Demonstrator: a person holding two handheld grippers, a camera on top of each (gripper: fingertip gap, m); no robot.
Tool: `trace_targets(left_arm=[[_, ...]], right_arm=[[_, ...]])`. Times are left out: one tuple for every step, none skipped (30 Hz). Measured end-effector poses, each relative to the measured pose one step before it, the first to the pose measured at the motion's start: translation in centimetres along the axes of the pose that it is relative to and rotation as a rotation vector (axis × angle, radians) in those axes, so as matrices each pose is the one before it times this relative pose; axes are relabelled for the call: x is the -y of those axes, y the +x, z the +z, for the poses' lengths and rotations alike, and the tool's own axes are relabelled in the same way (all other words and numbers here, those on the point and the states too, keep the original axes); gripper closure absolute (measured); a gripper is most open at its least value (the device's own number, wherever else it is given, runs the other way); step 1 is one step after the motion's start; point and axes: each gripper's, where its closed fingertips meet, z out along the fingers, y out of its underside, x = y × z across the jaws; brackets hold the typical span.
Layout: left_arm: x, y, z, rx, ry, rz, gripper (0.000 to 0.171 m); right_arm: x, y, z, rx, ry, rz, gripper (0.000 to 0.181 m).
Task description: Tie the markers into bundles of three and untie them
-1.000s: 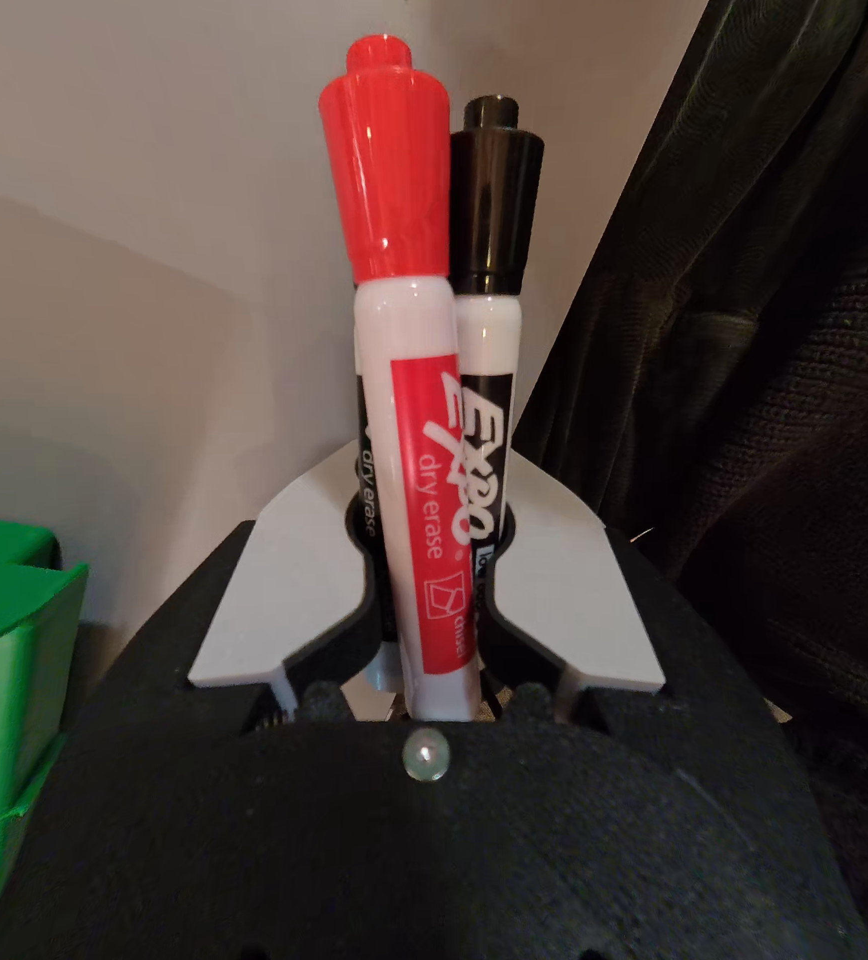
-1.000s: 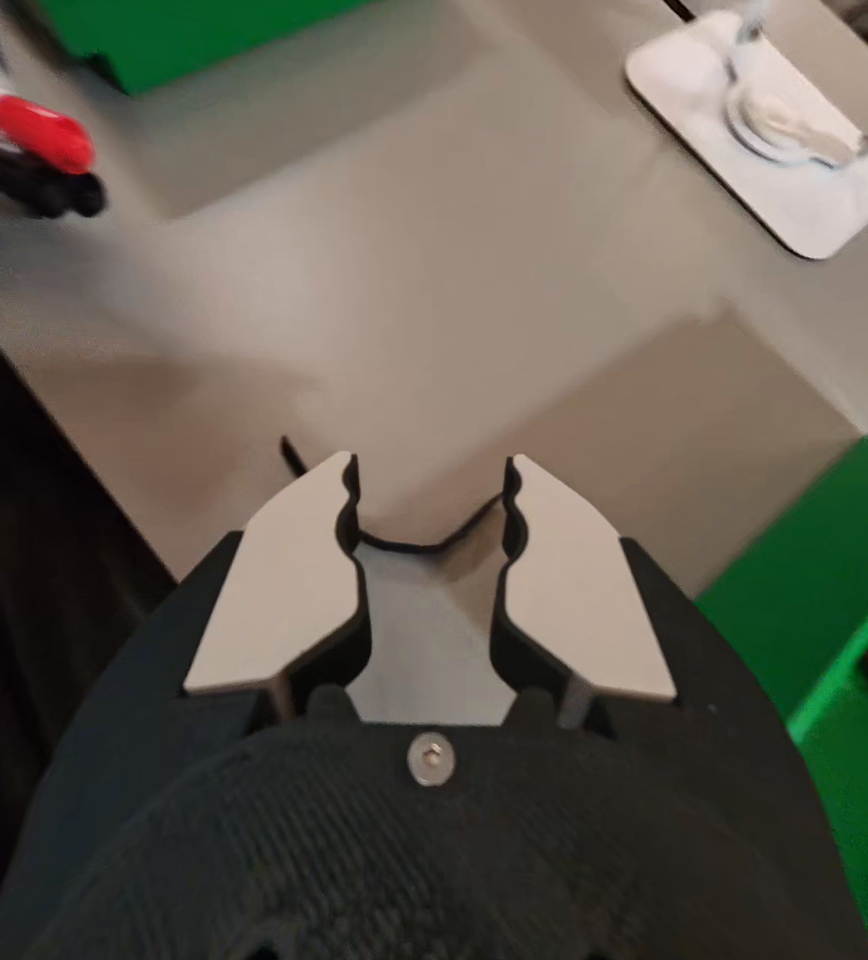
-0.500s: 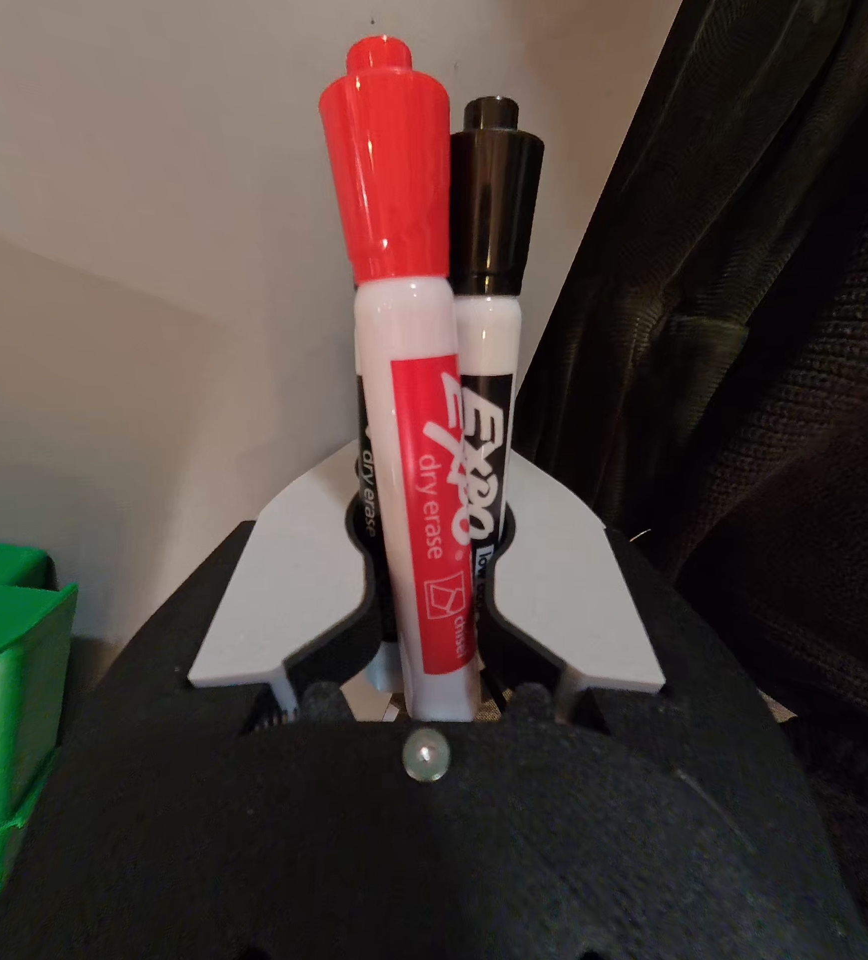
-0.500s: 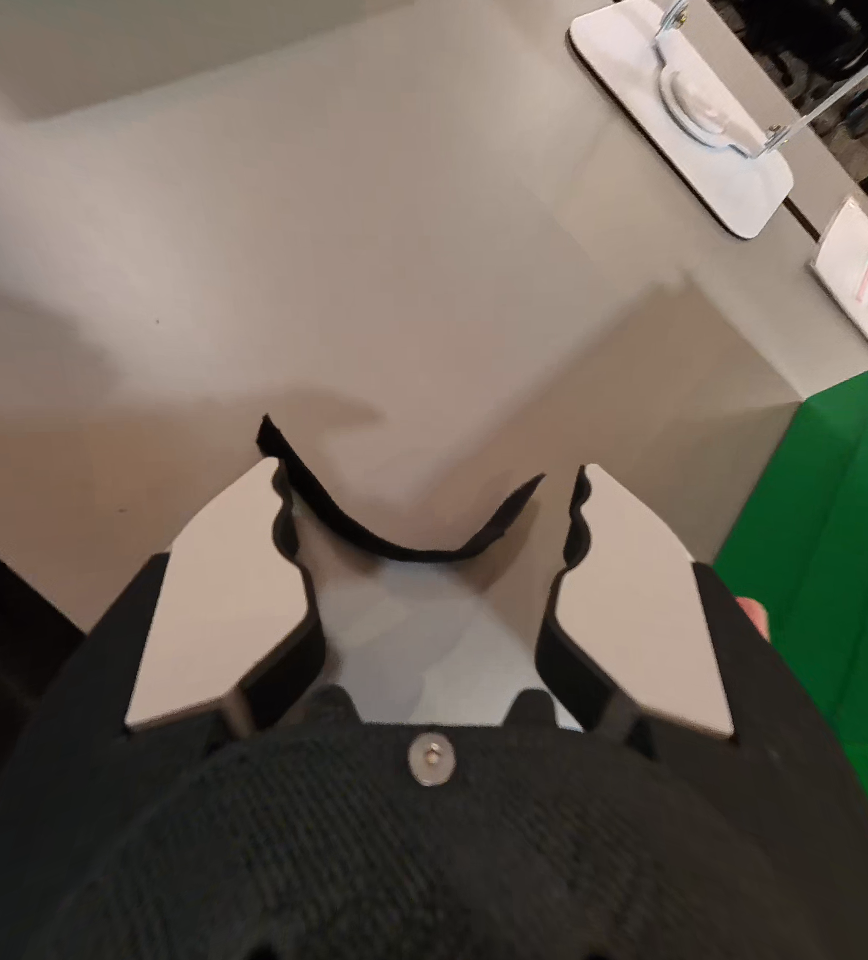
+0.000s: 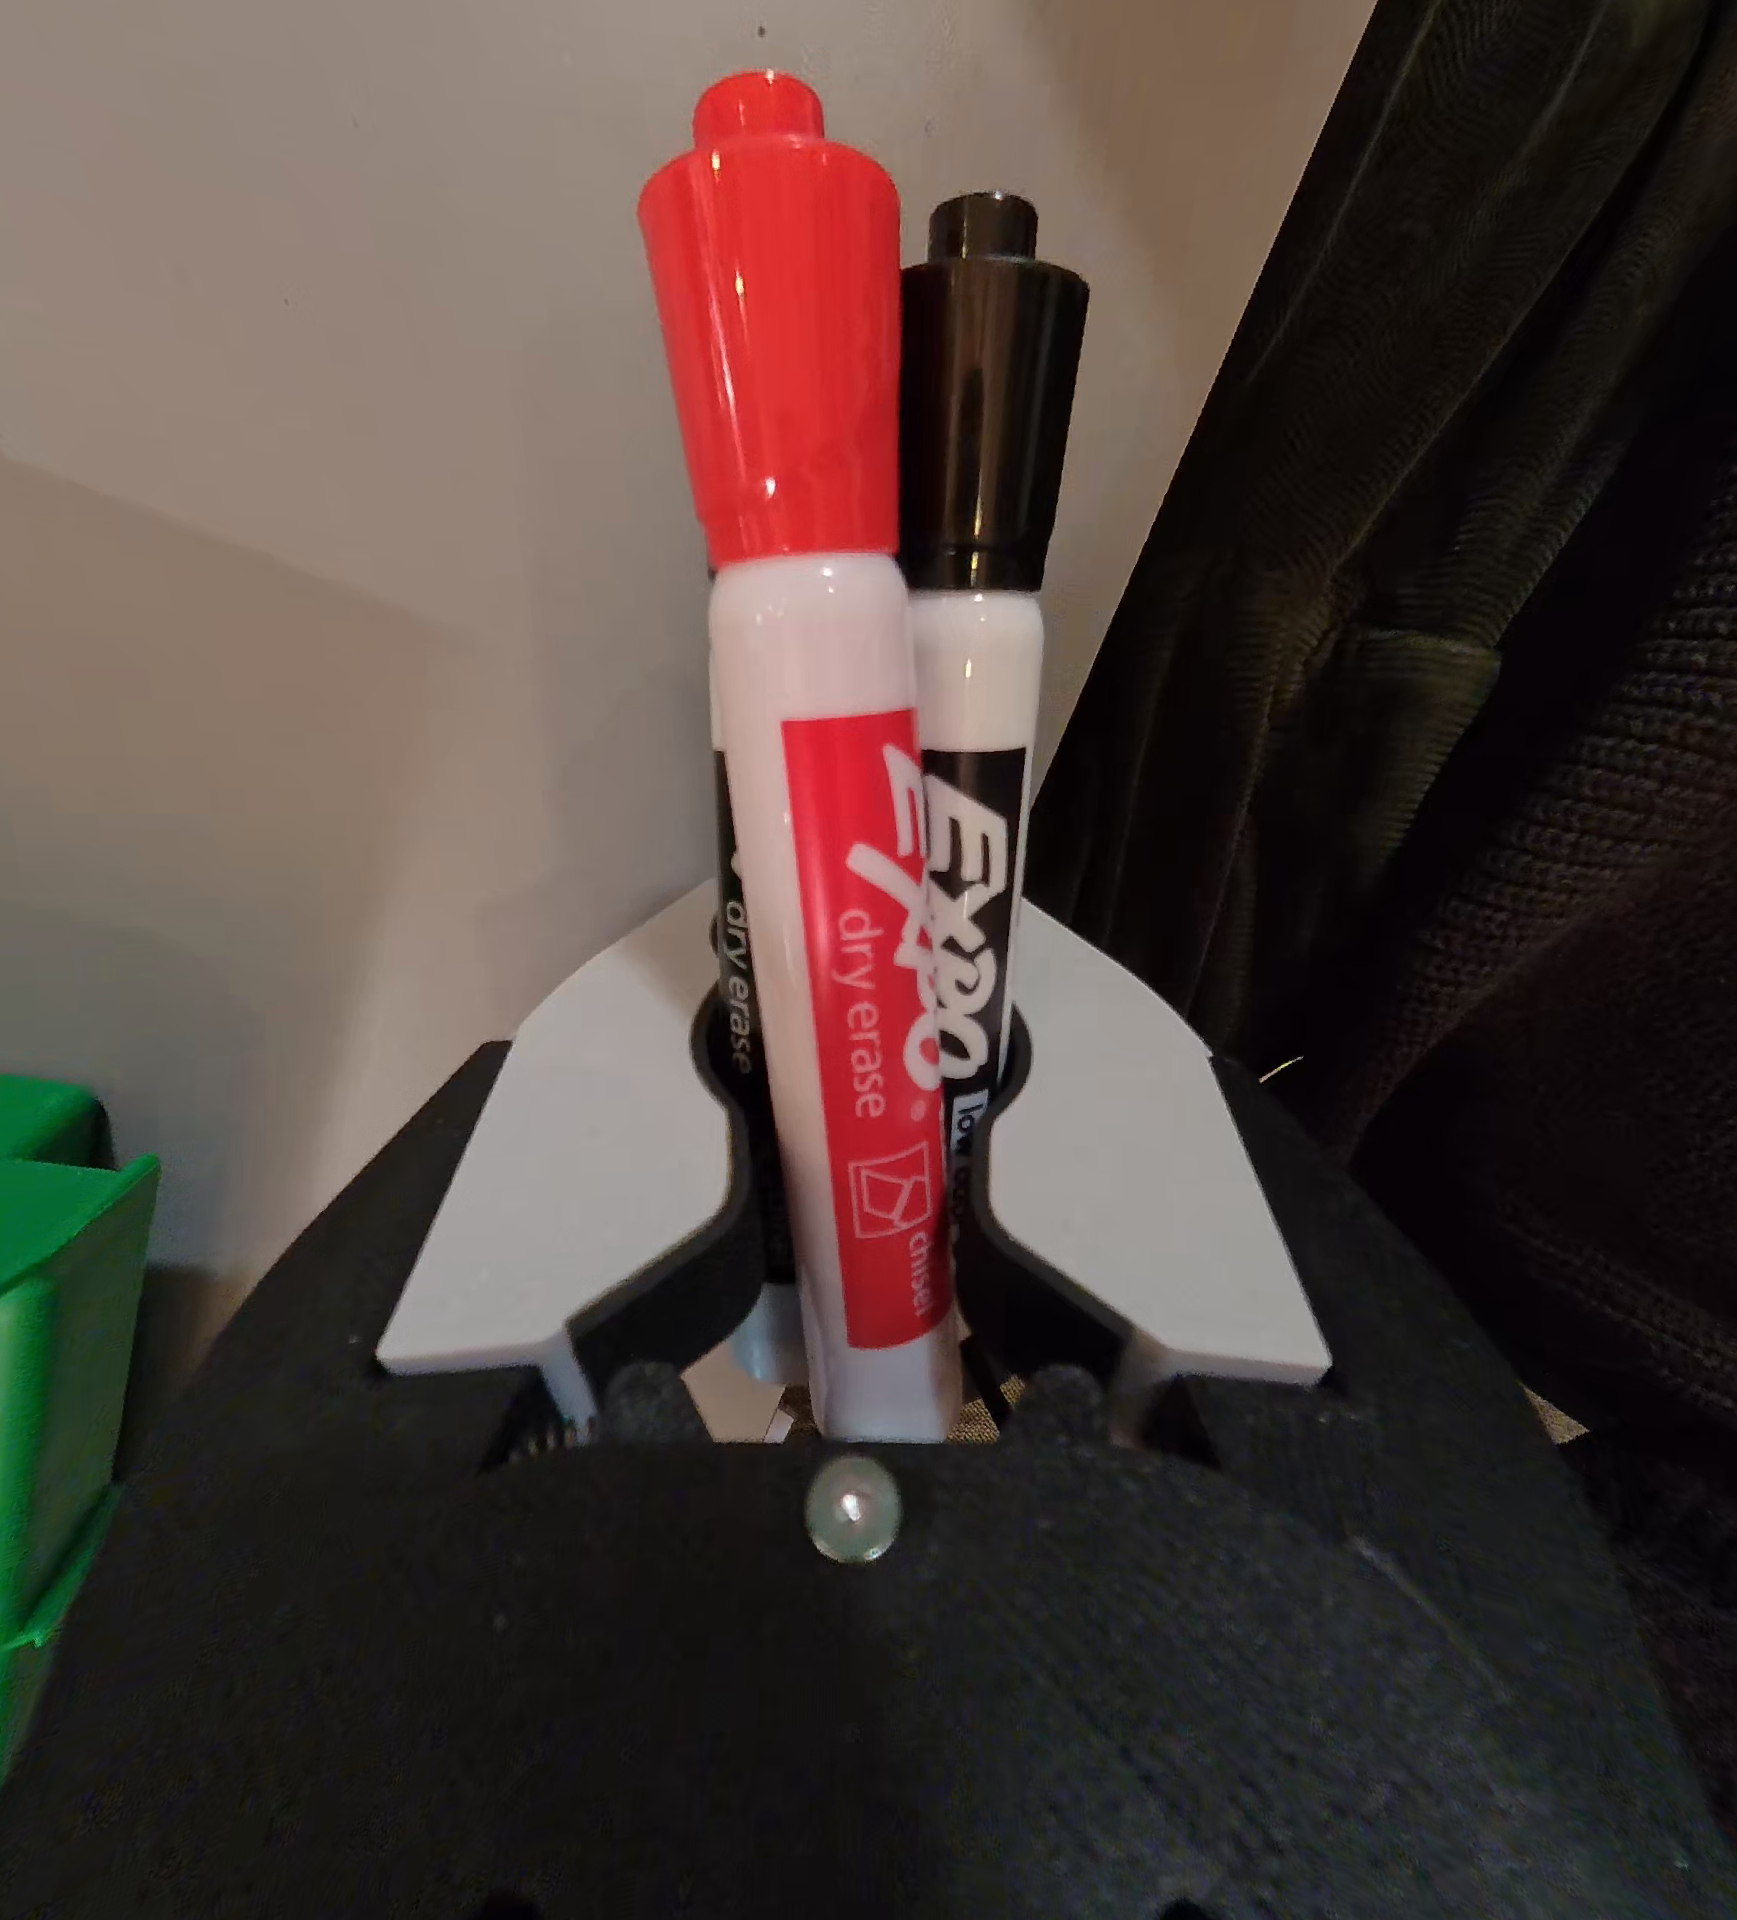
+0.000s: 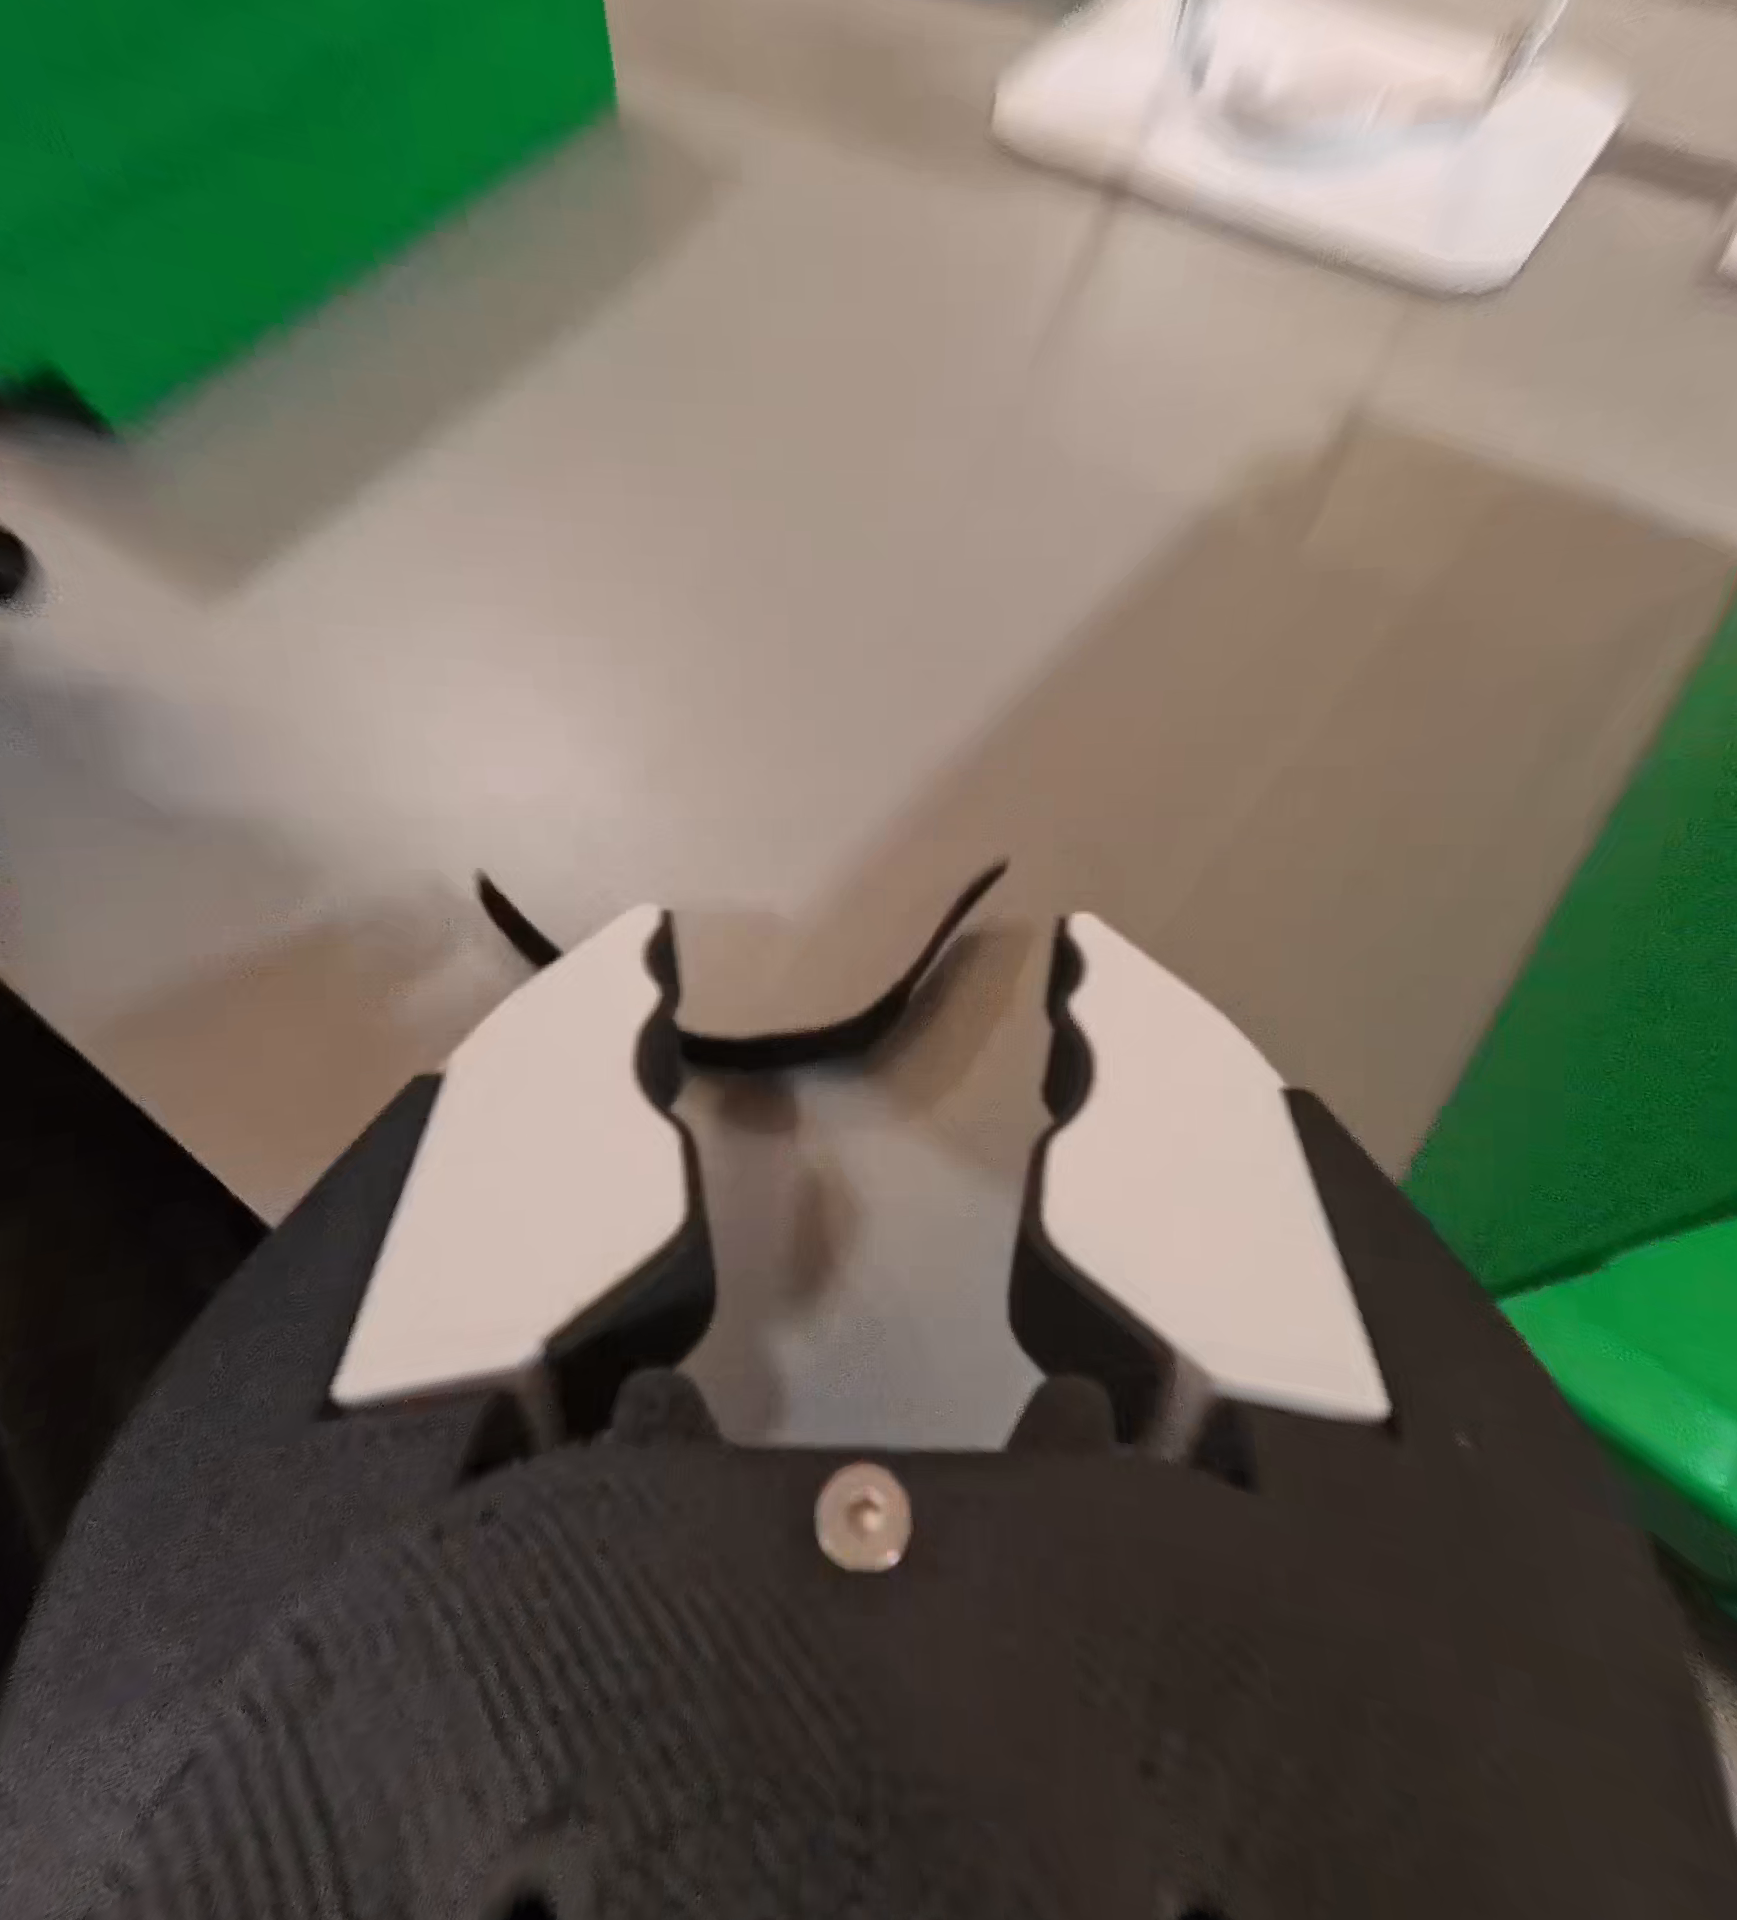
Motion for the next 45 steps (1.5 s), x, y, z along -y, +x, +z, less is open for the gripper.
trace_targets(left_arm=[[-0.005,-0.01,-0.02,0.0029,-0.00175,0.0006,0.127],[0.018,0.015,-0.042,0.004,-0.00104,0.0014,0.127],[0.069,0.074,-0.085,0.0015,0.00121,0.0031,0.127],[0.111,0.083,-0.105,0.0009,0.00371,0.0045,0.127],[0.123,0.089,-0.099,0.0004,0.00454,0.0044,0.127],[0.113,0.083,-0.087,-0.0002,0.00404,0.0036,0.128],[0.076,0.038,-0.057,0.0004,0.00308,0.0031,0.128],[0.048,0.028,-0.03,0.0006,0.00213,0.002,0.128],[0.021,0.014,-0.017,-0.0001,0.00105,0.0011,0.128],[-0.01,0.02,0.002,-0.0001,-0.00025,0.0003,0.128],[-0.024,0.011,0.005,0.0005,-0.00114,0.0002,0.128],[-0.023,-0.005,-0.008,0.0005,-0.00069,-0.0002,0.128],[-0.006,0.0,-0.013,-0.0003,0.00042,-0.0009,0.128],[0.002,-0.014,-0.013,-0.0002,0.00098,-0.0009,0.128],[0.001,-0.021,-0.014,0.0002,0.00089,-0.0008,0.128],[0.008,-0.012,-0.003,-0.0006,0.00056,-0.0012,0.128],[-0.008,-0.015,0.013,0.0002,-0.00027,-0.0008,0.128],[-0.004,-0.018,0.015,0.0005,-0.00048,0.0,0.128],[-0.005,0.012,0.022,0.0,-0.00053,0.0004,0.128],[0.017,0.008,-0.002,0.0002,0.00006,0.0007,0.128],[0.02,0.022,-0.011,-0.0005,0.00016,0.0004,0.128],[0.022,-0.006,-0.003,0.0001,0.00095,0.0001,0.128],[0.014,0.0,0.004,-0.0004,0.00052,-0.0003,0.128],[-0.01,0.004,0.005,-0.0004,-0.00058,-0.0003,0.128],[-0.014,-0.012,0.014,0.0004,-0.00069,0.0003,0.128],[-0.016,-0.01,0.019,-0.0007,-0.00072,-0.0003,0.128],[-0.013,-0.015,0.021,-0.0002,-0.00043,-0.0006,0.128],[-0.002,-0.004,0.016,-0.0004,-0.00033,-0.0004,0.128],[-0.007,0.018,0.028,-0.0013,-0.00048,-0.0002,0.128],[-0.006,0.001,0.025,-0.0007,-0.00093,0.0,0.128],[-0.01,0.002,0.016,-0.0001,-0.00094,0.0001,0.128],[0.01,0.002,0.022,-0.0002,-0.00047,0.0003,0.128],[0.02,0.023,0.01,-0.0005,-0.00003,0.0003,0.128],[0.017,0.014,0.015,-0.0004,-0.00062,0.0002,0.128],[0.004,0.011,0.013,0.0002,-0.00104,0.0005,0.128],[0.001,0.017,0.021,-0.0004,-0.0011,0.0003,0.128],[0.005,0.021,0.023,-0.0006,-0.00083,0.0001,0.128],[-0.004,0.003,0.019,-0.0002,-0.00048,0.0002,0.128],[-0.006,-0.001,0.003,-0.0007,-0.00033,-0.0009,0.128],[-0.022,-0.025,0.012,-0.0004,-0.00065,-0.0016,0.128],[-0.02,-0.035,0.013,0.0007,-0.00104,-0.0013,0.128],[-0.031,-0.013,0.005,-0.0003,-0.00046,-0.0011,0.128],[-0.025,-0.005,0.008,-0.0011,-0.00002,-0.0008,0.128],[-0.018,-0.012,0.001,-0.0001,-0.00017,-0.0004,0.128],[-0.007,-0.027,-0.007,0.0003,0.0005,-0.0004,0.128]], right_arm=[[-1.04,-0.063,0.729,-0.0055,-0.0677,-0.0006,0.112],[-0.35,0.006,0.493,-0.0113,-0.034,0.0059,0.114],[0.189,-0.122,0.163,-0.0039,-0.0006,0.0045,0.118],[0.505,-0.341,-0.101,0.0099,0.0243,0.0011,0.118],[0.601,-0.521,-0.225,0.0221,0.0366,-0.0022,0.115],[0.452,-0.681,-0.2,0.0315,0.035,-0.007,0.109],[0.142,-0.736,-0.089,0.0354,0.0201,-0.0162,0.098],[-0.069,-0.606,0.018,0.0288,0.0049,-0.0249,0.089],[-0.17,-0.176,0.122,0.0024,-0.007,-0.0221,0.083],[-0.129,0.266,0.162,-0.0228,-0.0104,-0.0109,0.083],[-0.061,0.349,0.129,-0.0235,-0.0103,-0.004,0.09],[0.036,0.246,0.051,-0.0134,-0.0032,0.0027,0.093],[0.113,-0.029,-0.009,0.0103,0.0046,0.0082,0.091],[0.139,-0.361,-0.048,0.0357,0.0097,0.0144,0.085],[0.111,-0.433,-0.008,0.0414,0.0095,0.0231,0.076],[-0.04,-0.158,0.103,0.022,0.0004,0.0341,0.075],[-0.323,-0.188,0.217,0.024,-0.0182,0.0265,0.073],[-0.461,-0.103,0.291,0.0151,-0.026,0.0165,0.065],[-0.492,-0.004,0.306,0.0041,-0.0276,0.004,0.06],[-0.412,0.016,0.3,-0.002,-0.0231,-0.0097,0.058],[-0.261,0.0,0.253,-0.005,-0.0147,-0.0173,0.056],[-0.11,0.055,0.221,-0.0101,-0.0089,-0.019,0.056],[0.003,0.129,0.212,-0.0162,-0.0043,-0.0198,0.058],[0.014,0.087,0.2,-0.0129,-0.0061,-0.0205,0.06],[-0.009,0.043,0.203,-0.0084,-0.0096,-0.0185,0.06],[-0.007,-0.001,0.176,-0.0061,-0.0088,-0.0163,0.061],[-0.026,-0.005,0.143,-0.0051,-0.0083,-0.0146,0.062],[-0.015,0.059,0.1,-0.0096,-0.0057,-0.0147,0.065],[-0.017,0.068,0.084,-0.01,-0.0044,-0.0118,0.067],[-0.062,0.02,0.08,-0.0038,-0.0068,-0.0057,0.069],[-0.094,-0.04,0.106,0.0017,-0.0095,-0.0034,0.07],[-0.109,-0.007,0.105,0.0011,-0.01,-0.005,0.072],[-0.1,0.05,0.11,-0.0034,-0.0098,-0.0097,0.073],[-0.137,0.109,0.089,-0.0077,-0.0111,-0.0149,0.076],[-0.118,0.087,0.095,-0.0067,-0.0094,-0.0134,0.077],[0.064,-0.051,0.004,0.0058,0.0028,-0.0037,0.08],[-0.011,-0.105,-0.009,0.0088,-0.0003,-0.0009,0.083],[-0.017,-0.155,-0.015,0.0127,-0.0002,-0.0005,0.087],[-0.013,-0.162,-0.031,0.0135,0.0008,-0.0011,0.093],[-0.027,-0.154,-0.026,0.0132,0.0001,-0.0005,0.098],[-0.027,-0.033,-0.007,0.0054,-0.0007,0.0016,0.099],[-0.016,0.001,-0.011,0.0017,-0.0007,0.0016,0.099],[-0.013,0.016,-0.012,-0.0006,0.0001,-0.0003,0.1],[-0.005,0.007,-0.018,-0.0014,0.0,-0.0006,0.1],[-0.007,0.006,-0.005,-0.001,-0.0004,-0.0003,0.1]])
